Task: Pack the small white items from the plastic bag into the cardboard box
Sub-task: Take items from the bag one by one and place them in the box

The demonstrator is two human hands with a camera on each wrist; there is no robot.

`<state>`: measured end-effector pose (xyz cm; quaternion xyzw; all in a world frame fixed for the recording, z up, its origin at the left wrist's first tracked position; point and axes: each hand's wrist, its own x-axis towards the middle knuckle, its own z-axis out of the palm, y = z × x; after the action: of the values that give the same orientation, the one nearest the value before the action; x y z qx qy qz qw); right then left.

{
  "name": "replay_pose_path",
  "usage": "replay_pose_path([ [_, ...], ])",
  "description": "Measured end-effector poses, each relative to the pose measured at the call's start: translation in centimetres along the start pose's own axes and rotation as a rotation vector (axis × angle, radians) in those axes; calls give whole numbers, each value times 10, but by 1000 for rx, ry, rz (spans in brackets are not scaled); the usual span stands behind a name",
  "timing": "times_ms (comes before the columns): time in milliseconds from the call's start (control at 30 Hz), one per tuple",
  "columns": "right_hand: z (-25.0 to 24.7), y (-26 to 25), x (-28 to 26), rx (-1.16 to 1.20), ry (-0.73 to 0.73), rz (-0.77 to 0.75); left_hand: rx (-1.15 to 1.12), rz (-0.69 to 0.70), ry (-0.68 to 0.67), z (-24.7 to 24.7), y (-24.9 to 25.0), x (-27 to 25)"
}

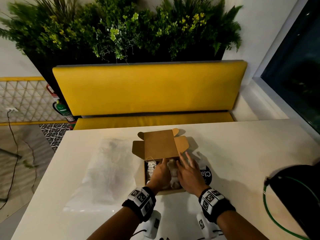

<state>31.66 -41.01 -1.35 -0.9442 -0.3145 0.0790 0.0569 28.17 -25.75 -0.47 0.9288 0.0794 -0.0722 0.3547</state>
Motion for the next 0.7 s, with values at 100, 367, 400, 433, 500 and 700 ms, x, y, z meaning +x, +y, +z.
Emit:
replay_pose_path([
  [100,-2,-1,-3,57,-53,-36,42,83,-64,0,2,4],
  [367,-11,-3,-7,171,127,68,34,85,5,-31,0,-7],
  [400,-14,-6,-8,194,186,63,-11,95,44,-43,-3,-13],
  [433,-18,-11,-8,223,244,47,-43,117,63,-56,-7,-20],
  [500,-28,-30,-6,278,321,-25,-44,142,-18,-85,-16,-41],
  [700,-38,-123,2,368,91,-344,-18,-143,-453,-147,-59,-97],
])
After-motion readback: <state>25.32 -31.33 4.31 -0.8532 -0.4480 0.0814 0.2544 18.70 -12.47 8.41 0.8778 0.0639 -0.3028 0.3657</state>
